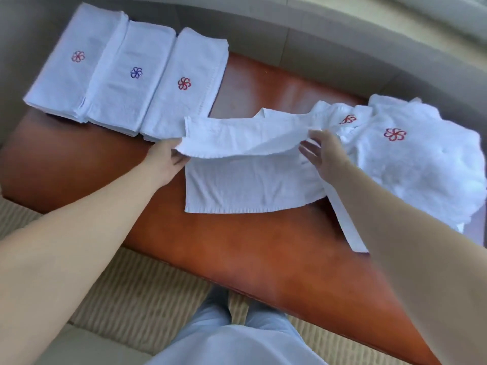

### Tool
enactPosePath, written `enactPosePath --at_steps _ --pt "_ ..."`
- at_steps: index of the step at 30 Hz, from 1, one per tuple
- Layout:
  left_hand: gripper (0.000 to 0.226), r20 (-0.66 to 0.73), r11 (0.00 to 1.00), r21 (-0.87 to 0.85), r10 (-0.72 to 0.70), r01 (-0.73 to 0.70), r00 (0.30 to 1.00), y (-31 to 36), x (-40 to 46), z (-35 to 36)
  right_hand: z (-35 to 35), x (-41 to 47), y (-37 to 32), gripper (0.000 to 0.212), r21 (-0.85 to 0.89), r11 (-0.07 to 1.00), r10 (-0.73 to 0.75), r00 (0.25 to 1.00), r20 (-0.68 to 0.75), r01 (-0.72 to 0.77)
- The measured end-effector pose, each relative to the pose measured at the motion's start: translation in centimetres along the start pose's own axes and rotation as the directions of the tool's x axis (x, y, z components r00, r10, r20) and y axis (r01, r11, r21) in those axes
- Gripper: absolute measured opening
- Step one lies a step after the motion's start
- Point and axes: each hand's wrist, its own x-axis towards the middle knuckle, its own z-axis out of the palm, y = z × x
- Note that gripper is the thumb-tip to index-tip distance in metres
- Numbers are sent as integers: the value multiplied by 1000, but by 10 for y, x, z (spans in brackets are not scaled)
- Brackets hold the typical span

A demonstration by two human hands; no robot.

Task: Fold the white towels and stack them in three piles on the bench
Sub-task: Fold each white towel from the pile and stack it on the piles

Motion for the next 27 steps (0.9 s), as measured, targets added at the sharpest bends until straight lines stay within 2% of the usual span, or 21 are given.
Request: enactPosePath --at_steps 2,3,5,7,9,11,15,17,19,21,23,24,27 --pt "21 -31 981 -167 94 -98 995 23 -5 8 16 -4 -27 10 169 979 -120 993 13 116" --pt "20 -47 973 -191 121 -128 992 26 -8 8 18 -6 -30 9 197 971 -135 991 -13 135" --pt "18 -67 988 -63 135 -139 989 13 -12 -3 13 -11 -14 9 111 986 -111 990 -89 121" --pt "7 -87 975 208 99 -79 991 -21 -6 -22 -7 -8 25 9 -13 999 -44 984 -175 42" --pt "15 -104 879 477 62 -5 993 -60 5 -45 -39 -4 70 9 -161 985 16 970 -243 -57" --pt "20 -115 753 656 39 46 993 -94 19 -68 -72 2 108 6 -358 922 53 963 -265 -149" --pt "18 -129 634 769 29 81 991 -124 32 -88 -99 8 140 17 -592 780 82 972 -221 -200" --pt "19 -112 596 801 49 61 993 -126 30 -89 -100 7 142 17 -670 719 53 977 -207 -181" --pt "21 -101 527 848 74 47 992 -125 28 -90 -100 5 141 14 -784 604 -5 983 -183 -142" --pt "19 -95 385 922 123 41 988 -125 27 -91 -102 5 141 14 -894 435 -60 988 -145 -105" --pt "15 -80 256 966 193 29 978 -130 27 -91 -104 5 147 25 -945 319 -117 986 -115 -72" --pt "12 -77 225 974 219 27 973 -133 27 -90 -103 5 150 29 -949 310 -132 985 -108 -63" --pt "9 -92 201 979 252 41 963 -140 28 -85 -97 3 155 29 -902 424 -110 984 -139 -80"
